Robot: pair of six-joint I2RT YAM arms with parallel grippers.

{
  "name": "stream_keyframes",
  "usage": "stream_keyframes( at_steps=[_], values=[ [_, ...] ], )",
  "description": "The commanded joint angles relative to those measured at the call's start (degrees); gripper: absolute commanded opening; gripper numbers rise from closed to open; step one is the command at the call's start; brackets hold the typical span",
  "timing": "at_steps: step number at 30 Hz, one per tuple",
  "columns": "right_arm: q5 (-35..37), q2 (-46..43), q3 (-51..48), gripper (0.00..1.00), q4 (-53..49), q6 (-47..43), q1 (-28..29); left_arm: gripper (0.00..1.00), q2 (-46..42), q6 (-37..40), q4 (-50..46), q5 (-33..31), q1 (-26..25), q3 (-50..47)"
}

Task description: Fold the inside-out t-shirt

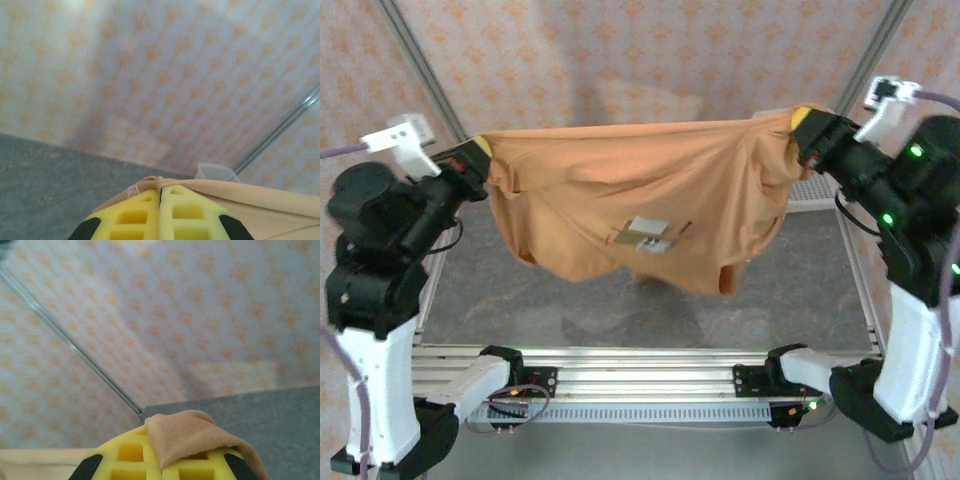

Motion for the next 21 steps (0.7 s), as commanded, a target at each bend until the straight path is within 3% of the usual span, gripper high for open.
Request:
stream_keyframes(
  at_steps=[1, 3, 4, 6, 7, 8, 10, 12, 14, 18, 21],
  values=[
    [5.09, 9.35, -5.43, 0.0, 2.17, -1.45, -0.49, 0.0, 8.43, -0.87, 5.1, 0.72, 0.72, -8.97],
    [5.72, 15.05, -7.38, 0.0, 4.89, -1.64, -1.36, 0.0, 14.21, -1.56, 8.74, 1.52, 0.69, -12.71],
    [6.12, 18.55, -7.92, 0.05, 6.68, -1.56, -1.94, 0.0, 18.09, -1.66, 10.32, 1.21, 0.69, -13.37],
    [6.76, 26.68, -6.1, 0.45, 8.66, -0.5, -3.17, 0.0, 26.51, -0.88, 10.92, 0.11, 0.92, -11.06],
    [7.86, 31.77, -2.21, 0.59, 7.41, -0.18, -3.75, 0.12, 31.19, 0.11, 9.71, -1.43, 1.11, -8.04],
    [10.4, 37.3, 3.41, 0.67, 4.1, -0.33, -3.88, 0.25, 35.43, 1.24, 7.89, -3.69, 1.2, -4.57],
    [11.34, 46.66, 15.77, 0.71, -4.54, -0.85, -3.88, 0.47, 41.26, 2.82, 4.38, -6.76, 1.37, 1.06],
    [10.8, 53.64, 25.37, 0.73, -12.35, -0.86, -3.47, 0.53, 43.96, 3.43, 1.56, -6.9, 1.3, 4.09],
    [11.27, 55.51, 26.35, 0.73, -15.33, -1.88, -2.34, 0.58, 42.1, 2.94, 3.5, -6.51, 0.74, 0.35],
    [13.35, 48.96, 7.38, 0.71, -8.16, -2.54, 0.06, 0.58, 36.16, 0.17, 8.81, -2.02, -0.12, -11.32],
    [13.11, 42.15, -10.76, 0.59, 0.26, -1.03, 0.15, 0.58, 32.34, -1.84, 12.85, 1.89, -2.36, -20.69]
  ],
)
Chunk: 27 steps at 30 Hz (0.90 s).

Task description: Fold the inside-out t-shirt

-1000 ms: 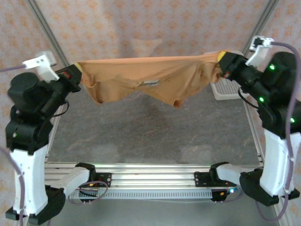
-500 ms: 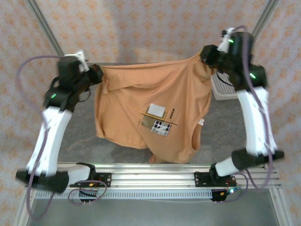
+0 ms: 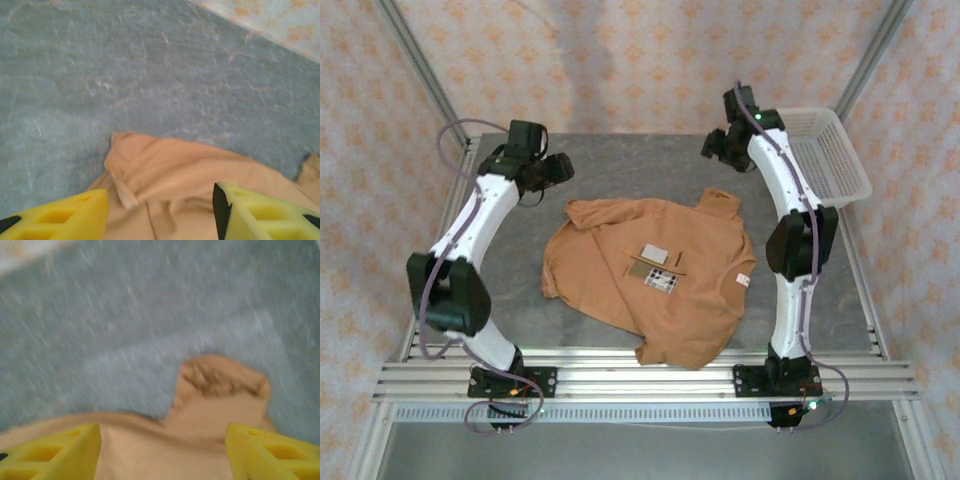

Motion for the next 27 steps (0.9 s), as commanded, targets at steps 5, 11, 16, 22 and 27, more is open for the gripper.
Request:
stream_keyframes(
  at_steps=[5, 11, 16, 22, 27],
  values=[
    [-5.47, -15.11, -33.27, 0.43, 12.93, 4.07, 1.45, 0.57, -5.81, -5.39, 11.13, 10.06, -6.86, -19.74],
    [-4.59, -19.4, -50.5, 0.49, 20.71, 7.7, 4.29, 0.57, -0.6, -6.19, 13.76, 11.36, -7.98, -24.83],
    [-3.03, -8.92, -46.53, 0.49, 20.79, 6.63, 2.9, 0.57, 10.59, -3.95, 12.18, 10.3, -6.72, -16.46],
    [-1.25, 8.99, -25.28, 0.48, 16.25, 3.0, -0.39, 0.56, 22.71, -3.05, 8.51, 5.15, -2.74, -2.54],
    [-1.41, 23.45, 5.38, 0.49, 4.41, -1.24, -0.67, 0.56, 24.28, -1.56, 5.33, 1.02, -0.22, 5.56]
  ],
)
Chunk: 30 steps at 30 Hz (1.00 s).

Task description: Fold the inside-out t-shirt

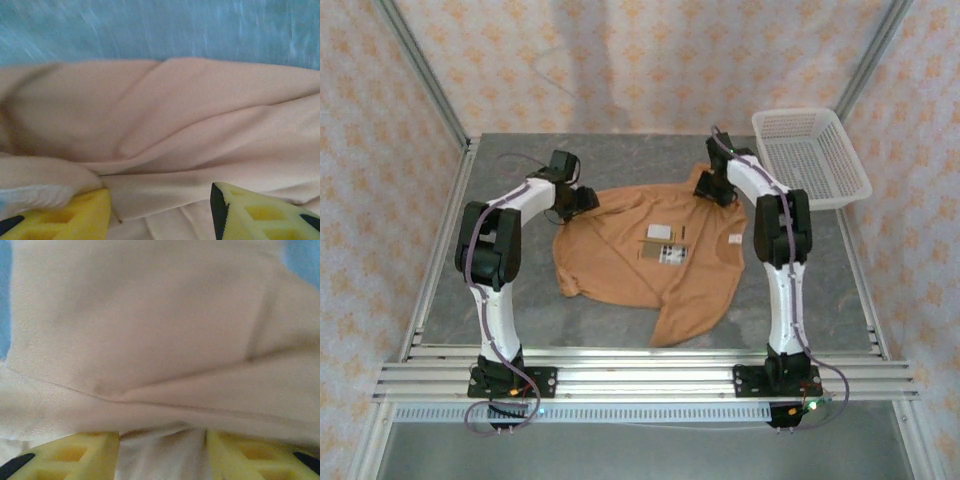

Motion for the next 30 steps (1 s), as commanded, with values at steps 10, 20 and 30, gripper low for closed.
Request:
stream_keyframes(
  at_steps=[10, 20, 30],
  values=[
    [1.08, -6.34, 5.34, 0.55, -9.04, -5.41, 5.23, 0.58, -0.28, 8.4, -11.63, -6.48, 1.45, 12.14],
    [0.28, -19.36, -12.31, 0.56, -2.06, -2.8, 6.96, 0.63, -1.01, 8.05, -16.13, -9.17, 1.52, 8.66],
    [-1.77, -21.34, -23.37, 0.57, 1.55, 0.12, 7.63, 0.51, 4.83, 5.25, -14.45, -7.13, 1.4, 11.17]
  ],
)
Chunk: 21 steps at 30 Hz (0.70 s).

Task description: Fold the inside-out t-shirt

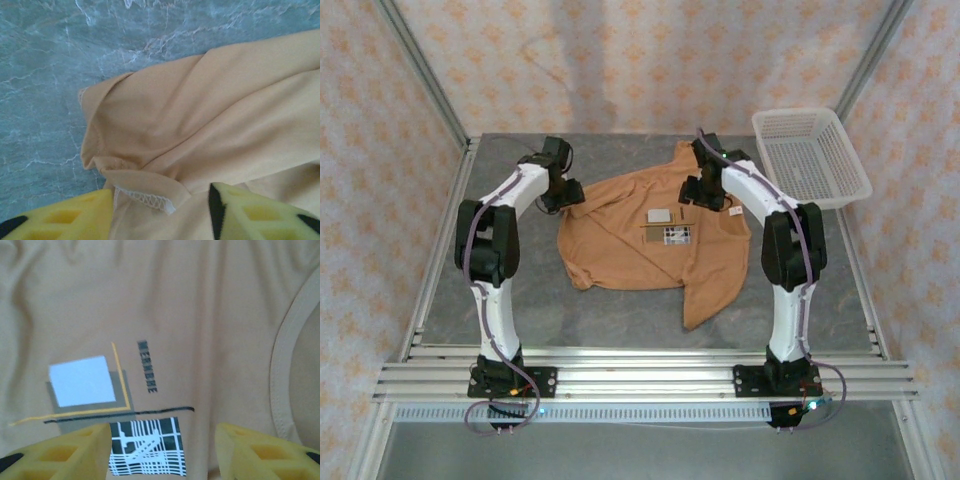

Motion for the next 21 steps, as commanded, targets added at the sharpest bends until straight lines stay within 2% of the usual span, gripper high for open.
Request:
stream_keyframes(
  at_steps=[1, 3, 5, 9, 10, 17, 21],
  values=[
    [-1.55, -2.48, -6.87, 0.57, 3.13, 2.68, 0.37, 0.5, 3.09, -1.11, -0.27, 0.58, -0.22, 2.64],
    [-2.22, -2.91, -11.37, 0.56, 5.13, 3.66, 0.45, 0.48, 4.23, -1.34, -0.52, 0.82, -0.22, 3.87],
    [-2.3, -3.45, -15.24, 0.56, 6.78, 4.29, 0.34, 0.39, 5.17, -1.29, -0.9, 1.29, -0.22, 4.84],
    [0.07, -4.39, -20.28, 0.56, 7.7, 4.52, 0.35, 0.1, 5.76, -1.29, -2.11, 1.35, 0.03, 6.92],
    [0.74, -4.53, -21.2, 0.54, 7.66, 4.44, 0.41, 0.06, 5.68, -1.06, -3.0, 0.74, 0.05, 8.13],
    [3.81, -3.55, -25.08, 0.44, 5.78, 2.7, 0.4, 0.03, 8.09, 2.38, -13.2, -5.55, 1.9, 24.6],
    [4.08, -3.29, -27.56, 0.42, 6.06, 2.26, 0.35, 0.03, 15.94, 3.1, -17.98, -5.86, 4.11, 38.38]
  ],
)
